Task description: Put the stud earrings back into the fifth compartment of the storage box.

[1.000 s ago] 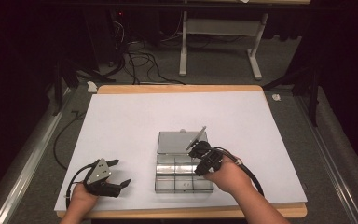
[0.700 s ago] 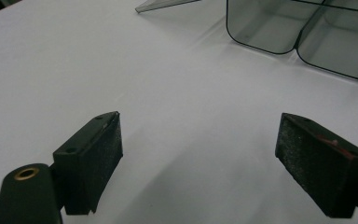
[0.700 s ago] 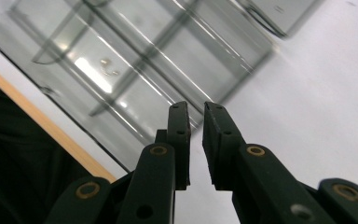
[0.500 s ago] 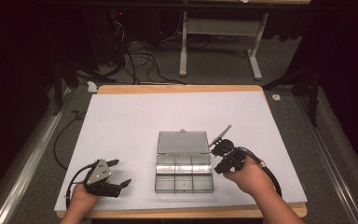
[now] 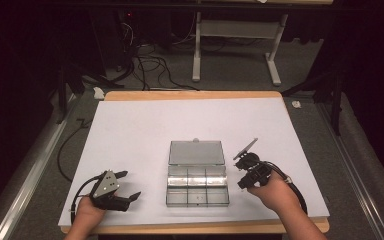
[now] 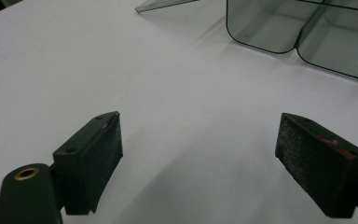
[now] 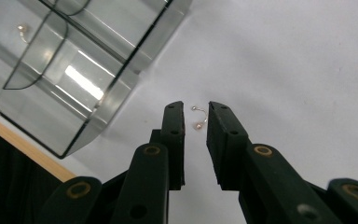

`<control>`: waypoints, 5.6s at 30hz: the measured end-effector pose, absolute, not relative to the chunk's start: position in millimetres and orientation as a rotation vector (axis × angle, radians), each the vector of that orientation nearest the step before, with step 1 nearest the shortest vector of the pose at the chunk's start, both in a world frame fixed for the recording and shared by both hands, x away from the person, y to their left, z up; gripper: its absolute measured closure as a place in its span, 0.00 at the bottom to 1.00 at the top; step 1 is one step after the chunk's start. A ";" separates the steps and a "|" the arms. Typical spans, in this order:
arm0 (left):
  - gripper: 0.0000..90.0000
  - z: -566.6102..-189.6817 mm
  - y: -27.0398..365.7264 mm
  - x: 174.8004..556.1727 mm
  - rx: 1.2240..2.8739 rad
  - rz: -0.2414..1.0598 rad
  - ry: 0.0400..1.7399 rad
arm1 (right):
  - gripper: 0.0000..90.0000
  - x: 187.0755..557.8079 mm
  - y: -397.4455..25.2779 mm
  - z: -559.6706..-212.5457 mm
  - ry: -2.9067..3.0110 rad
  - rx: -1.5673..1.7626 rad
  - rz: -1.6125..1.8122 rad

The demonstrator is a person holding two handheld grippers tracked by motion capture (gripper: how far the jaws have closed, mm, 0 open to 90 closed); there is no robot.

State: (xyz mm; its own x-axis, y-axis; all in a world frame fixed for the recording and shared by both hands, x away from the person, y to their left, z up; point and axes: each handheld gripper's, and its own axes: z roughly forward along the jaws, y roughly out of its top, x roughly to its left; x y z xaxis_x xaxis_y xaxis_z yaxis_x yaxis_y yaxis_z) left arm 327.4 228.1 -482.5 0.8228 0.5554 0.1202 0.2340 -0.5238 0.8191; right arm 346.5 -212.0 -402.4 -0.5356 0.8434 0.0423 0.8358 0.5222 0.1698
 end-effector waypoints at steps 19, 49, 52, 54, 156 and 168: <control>0.17 -482.5 227.9 327.4 2.132 0.468 0.575 | 0.85 347.7 -215.8 -431.6 2.712 1.526 0.235; 0.17 -482.7 227.3 327.5 2.137 0.466 0.574 | 0.96 346.9 -213.0 -419.0 2.725 1.510 0.242; 0.17 -482.7 227.3 327.5 2.138 0.466 0.573 | 0.96 347.1 -211.6 -415.6 2.731 1.503 0.245; 0.17 -482.7 227.3 327.5 2.138 0.466 0.573 | 0.96 347.3 -210.8 -413.5 2.731 1.497 0.245; 0.17 -482.8 226.8 326.7 2.139 0.478 0.570 | 0.66 341.8 -190.9 -392.9 2.701 1.421 0.379; 0.17 -483.0 226.4 326.8 2.145 0.479 0.569 | 0.55 329.7 -242.0 -412.8 2.576 1.516 0.428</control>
